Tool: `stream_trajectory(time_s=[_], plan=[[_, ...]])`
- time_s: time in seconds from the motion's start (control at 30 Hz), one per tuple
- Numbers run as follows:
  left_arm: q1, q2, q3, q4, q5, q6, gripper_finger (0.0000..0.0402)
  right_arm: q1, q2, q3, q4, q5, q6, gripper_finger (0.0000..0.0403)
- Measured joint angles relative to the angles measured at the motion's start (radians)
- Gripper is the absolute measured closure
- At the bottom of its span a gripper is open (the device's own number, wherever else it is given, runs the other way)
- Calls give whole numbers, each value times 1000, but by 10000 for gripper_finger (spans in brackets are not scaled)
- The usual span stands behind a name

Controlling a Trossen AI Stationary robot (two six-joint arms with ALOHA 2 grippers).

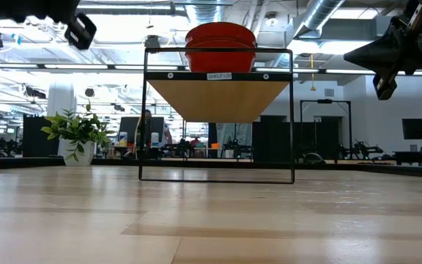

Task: Pick & Place Mini bowls
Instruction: Return to Home Position

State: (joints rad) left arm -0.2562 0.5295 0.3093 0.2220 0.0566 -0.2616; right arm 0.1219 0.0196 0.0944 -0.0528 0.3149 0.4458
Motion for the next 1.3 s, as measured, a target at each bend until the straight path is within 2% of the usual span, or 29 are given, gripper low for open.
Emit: stream_trajectory(time_s=[0.17,0.47,0.97,1.3], plan=[[0,-62,-83,36,0,-5,385,0,0,0,0,0,0,403],[0,-258,-179,19,0,13,385,0,0,0,0,0,0,403],[0,-528,-205,-229,0,21,385,0,0,0,0,0,0,403],[1,-525,-234,-244,-3,100,385,0,0,0,0,0,0,403]])
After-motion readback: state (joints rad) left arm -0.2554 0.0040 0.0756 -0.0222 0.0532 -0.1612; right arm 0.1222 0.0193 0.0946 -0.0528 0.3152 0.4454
